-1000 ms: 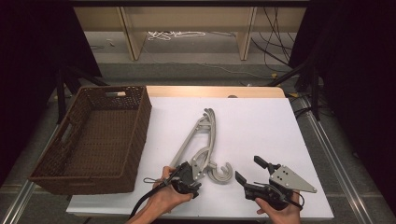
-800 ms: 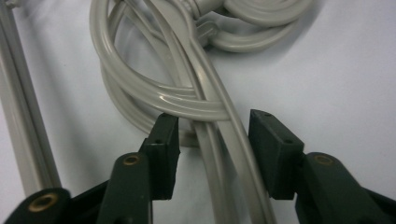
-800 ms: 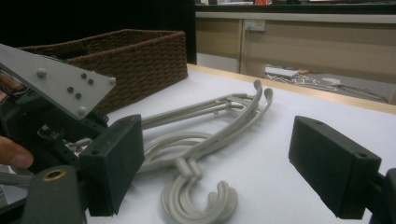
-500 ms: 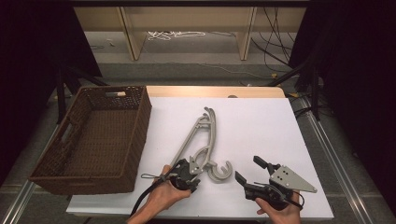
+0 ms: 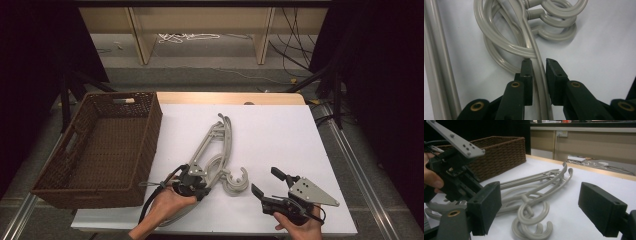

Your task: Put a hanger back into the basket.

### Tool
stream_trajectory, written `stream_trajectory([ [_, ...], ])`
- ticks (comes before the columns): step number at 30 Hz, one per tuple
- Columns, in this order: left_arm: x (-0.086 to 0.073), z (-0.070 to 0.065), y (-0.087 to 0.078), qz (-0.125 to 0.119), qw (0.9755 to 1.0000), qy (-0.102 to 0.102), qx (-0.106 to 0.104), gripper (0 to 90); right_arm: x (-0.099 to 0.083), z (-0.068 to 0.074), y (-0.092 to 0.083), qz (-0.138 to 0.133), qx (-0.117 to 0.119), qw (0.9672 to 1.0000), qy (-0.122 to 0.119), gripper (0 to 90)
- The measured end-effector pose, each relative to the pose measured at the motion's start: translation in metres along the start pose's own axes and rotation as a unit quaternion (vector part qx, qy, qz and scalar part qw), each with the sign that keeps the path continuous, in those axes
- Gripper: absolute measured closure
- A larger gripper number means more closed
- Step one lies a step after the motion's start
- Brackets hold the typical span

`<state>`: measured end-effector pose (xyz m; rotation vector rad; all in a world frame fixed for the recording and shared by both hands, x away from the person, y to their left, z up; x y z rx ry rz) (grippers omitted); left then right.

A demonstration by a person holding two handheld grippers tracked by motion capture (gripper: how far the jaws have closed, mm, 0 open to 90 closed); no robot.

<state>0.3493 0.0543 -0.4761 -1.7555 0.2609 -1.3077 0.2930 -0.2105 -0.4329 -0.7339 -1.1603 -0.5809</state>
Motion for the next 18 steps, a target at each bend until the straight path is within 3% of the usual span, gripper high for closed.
stream_trajectory([
  [1,0.000,0.002,-0.002,-0.015,0.9998,-0.015,-0.007,76.9,0.000,0.000,0.000,0.002,-0.001,1.0000,0.003,19.5],
  [2,0.000,0.004,-0.005,-0.020,0.9996,-0.020,-0.009,77.3,0.000,0.000,-0.001,0.005,-0.001,1.0000,0.006,19.5],
  [3,0.000,0.004,-0.007,-0.027,0.9991,-0.029,-0.014,77.5,0.000,-0.002,0.000,-0.004,-0.003,1.0000,-0.007,19.5],
  [5,0.000,0.009,-0.014,-0.037,0.9986,-0.033,-0.018,78.3,0.000,-0.002,0.000,-0.005,-0.006,1.0000,-0.006,19.6],
  [7,0.000,0.013,-0.020,-0.051,0.9972,-0.050,-0.021,79.7,0.000,0.000,-0.001,0.003,-0.003,1.0000,0.003,19.6],
  [8,0.000,0.015,-0.022,-0.060,0.9958,-0.063,-0.029,80.0,0.000,-0.002,0.000,-0.005,-0.005,1.0000,-0.005,19.6],
  [12,-0.002,0.019,-0.025,-0.082,0.9915,-0.097,-0.030,80.3,-0.001,0.000,-0.001,0.008,-0.003,0.9999,0.006,19.6],
  [18,-0.004,0.027,-0.034,-0.107,0.9862,-0.120,-0.040,80.5,0.000,-0.001,0.000,0.004,-0.002,1.0000,0.003,19.6],
])
Point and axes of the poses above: each handheld gripper's, and its own axes: y roughly forward along the jaws, x roughly out of its top, z roughly to its left, the point moved 3 cm from there along y, roughly forward along the jaws, and after that the axes turned 10 degrees about y, right-handed, at the moved point
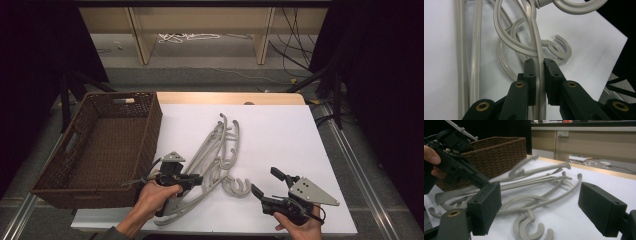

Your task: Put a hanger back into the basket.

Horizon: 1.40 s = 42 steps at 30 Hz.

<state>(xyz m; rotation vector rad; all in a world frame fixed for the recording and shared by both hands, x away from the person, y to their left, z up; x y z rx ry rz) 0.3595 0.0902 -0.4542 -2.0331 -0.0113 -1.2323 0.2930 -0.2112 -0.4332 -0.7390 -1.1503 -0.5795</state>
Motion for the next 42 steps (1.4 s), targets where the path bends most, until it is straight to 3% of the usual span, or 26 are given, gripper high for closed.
stream_trajectory([
  [3,0.002,0.003,-0.005,-0.012,0.9997,-0.015,-0.012,80.8,0.000,0.000,0.001,-0.004,0.003,1.0000,0.004,19.6],
  [6,0.005,0.004,-0.012,-0.024,0.9994,-0.017,-0.017,81.0,0.000,0.000,0.000,-0.003,0.001,1.0000,0.008,19.6],
  [13,0.012,0.010,-0.027,-0.058,0.9976,-0.033,-0.018,81.1,0.000,0.000,0.000,-0.004,0.007,0.9999,0.010,19.6],
  [20,0.021,0.013,-0.047,-0.090,0.9954,-0.032,-0.013,81.1,0.000,-0.001,0.001,-0.010,0.008,0.9998,0.014,19.6],
  [22,0.024,0.013,-0.052,-0.098,0.9946,-0.031,-0.014,81.1,0.000,-0.001,-0.001,0.001,0.002,0.9999,0.016,19.5],
  [38,0.042,0.008,-0.085,-0.121,0.9918,-0.031,-0.030,81.2,-0.001,-0.003,0.001,0.004,-0.001,0.9998,0.022,19.5],
  [42,0.048,0.008,-0.095,-0.123,0.9919,-0.024,-0.023,81.2,-0.002,-0.002,0.002,-0.001,0.008,0.9996,0.027,19.6],
])
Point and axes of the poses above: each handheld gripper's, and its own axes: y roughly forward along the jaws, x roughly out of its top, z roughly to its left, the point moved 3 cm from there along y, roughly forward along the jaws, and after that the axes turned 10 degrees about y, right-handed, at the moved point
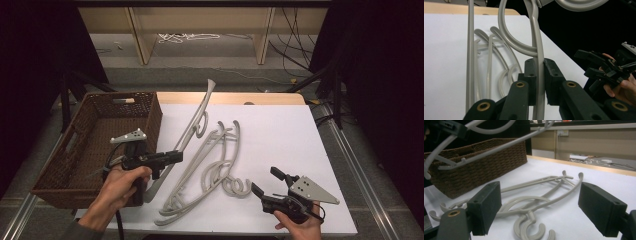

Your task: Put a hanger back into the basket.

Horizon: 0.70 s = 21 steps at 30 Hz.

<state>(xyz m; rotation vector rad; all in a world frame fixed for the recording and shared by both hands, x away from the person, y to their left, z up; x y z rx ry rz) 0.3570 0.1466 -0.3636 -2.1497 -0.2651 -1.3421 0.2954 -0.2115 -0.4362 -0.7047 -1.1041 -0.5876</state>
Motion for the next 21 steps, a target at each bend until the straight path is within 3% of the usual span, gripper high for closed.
stream_trajectory([
  [1,0.003,0.001,-0.001,-0.006,0.9999,0.012,-0.005,81.2,0.000,0.000,0.000,0.000,0.000,1.0000,0.000,19.6],
  [10,0.023,0.005,-0.023,-0.001,0.9998,0.018,0.008,81.2,0.000,0.000,-0.001,0.007,-0.005,1.0000,-0.003,19.5],
  [21,0.032,0.033,-0.054,-0.015,0.9987,0.022,0.044,81.2,-0.001,-0.001,0.000,0.009,-0.007,0.9999,0.002,19.6],
])
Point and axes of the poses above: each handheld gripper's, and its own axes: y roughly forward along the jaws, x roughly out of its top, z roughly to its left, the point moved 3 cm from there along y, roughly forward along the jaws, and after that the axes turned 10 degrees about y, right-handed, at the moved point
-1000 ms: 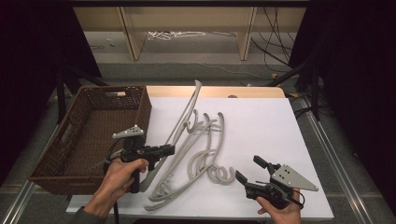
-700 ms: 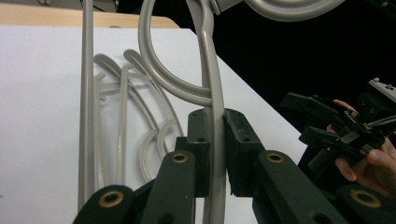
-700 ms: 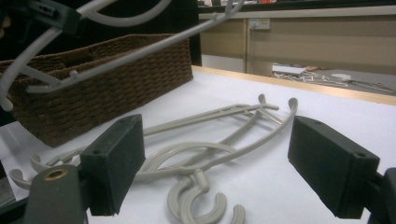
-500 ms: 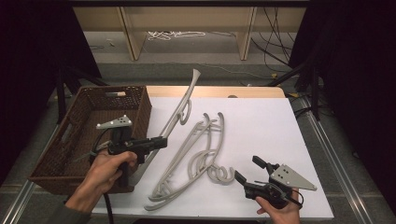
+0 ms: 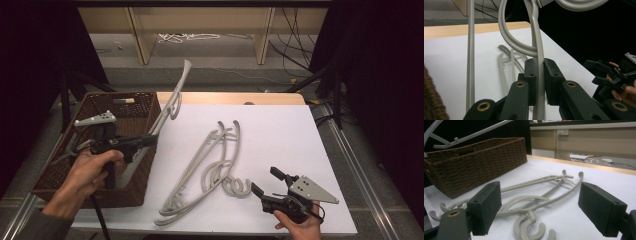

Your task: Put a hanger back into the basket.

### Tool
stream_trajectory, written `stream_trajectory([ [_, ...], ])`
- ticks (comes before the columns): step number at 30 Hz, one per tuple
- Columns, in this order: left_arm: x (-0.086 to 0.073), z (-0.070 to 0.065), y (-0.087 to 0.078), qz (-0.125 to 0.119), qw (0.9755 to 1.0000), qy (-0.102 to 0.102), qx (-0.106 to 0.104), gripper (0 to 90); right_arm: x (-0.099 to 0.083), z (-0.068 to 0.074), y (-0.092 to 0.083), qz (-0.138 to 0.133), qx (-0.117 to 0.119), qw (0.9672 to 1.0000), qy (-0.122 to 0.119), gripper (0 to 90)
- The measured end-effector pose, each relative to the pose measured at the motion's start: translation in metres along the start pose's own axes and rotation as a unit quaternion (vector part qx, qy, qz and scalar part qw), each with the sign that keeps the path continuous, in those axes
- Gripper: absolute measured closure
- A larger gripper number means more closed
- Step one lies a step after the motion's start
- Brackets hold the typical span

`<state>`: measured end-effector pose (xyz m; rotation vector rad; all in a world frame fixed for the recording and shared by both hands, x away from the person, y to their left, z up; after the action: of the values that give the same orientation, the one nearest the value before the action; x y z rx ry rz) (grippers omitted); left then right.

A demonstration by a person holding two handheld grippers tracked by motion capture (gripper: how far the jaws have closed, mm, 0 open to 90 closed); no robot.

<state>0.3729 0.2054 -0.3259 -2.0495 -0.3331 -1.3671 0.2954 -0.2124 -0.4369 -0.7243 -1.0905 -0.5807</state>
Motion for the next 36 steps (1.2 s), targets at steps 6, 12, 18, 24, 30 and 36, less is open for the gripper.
stream_trajectory([
  [6,0.001,0.019,-0.014,-0.004,0.9997,0.006,0.024,81.2,-0.001,0.000,0.003,-0.012,0.005,0.9999,0.005,19.6],
  [12,-0.002,0.036,-0.025,-0.003,0.9991,0.009,0.042,81.2,-0.001,-0.001,0.002,-0.003,0.001,1.0000,0.001,19.6],
  [18,-0.007,0.052,-0.033,0.011,0.9982,0.024,0.054,81.2,-0.001,-0.001,0.002,0.001,-0.002,1.0000,0.001,19.6],
  [24,-0.017,0.065,-0.043,0.015,0.9978,0.030,0.058,81.2,-0.001,-0.001,0.003,-0.004,0.002,1.0000,-0.002,19.6],
  [30,-0.037,0.080,-0.064,0.018,0.9962,0.039,0.075,81.2,-0.001,-0.002,0.001,0.005,-0.006,1.0000,0.004,19.6],
  [36,-0.056,0.093,-0.081,0.027,0.9953,0.049,0.080,81.2,-0.001,-0.003,0.005,-0.010,-0.003,0.9999,0.002,19.7],
])
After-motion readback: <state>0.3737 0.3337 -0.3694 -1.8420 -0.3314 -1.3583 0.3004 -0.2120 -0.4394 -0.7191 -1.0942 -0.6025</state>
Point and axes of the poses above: each handheld gripper's, and its own axes: y roughly forward along the jaws, x roughly out of its top, z roughly to its left, the point moved 3 cm from there along y, roughly forward along the jaws, and after that the axes turned 10 degrees about y, right-handed, at the moved point
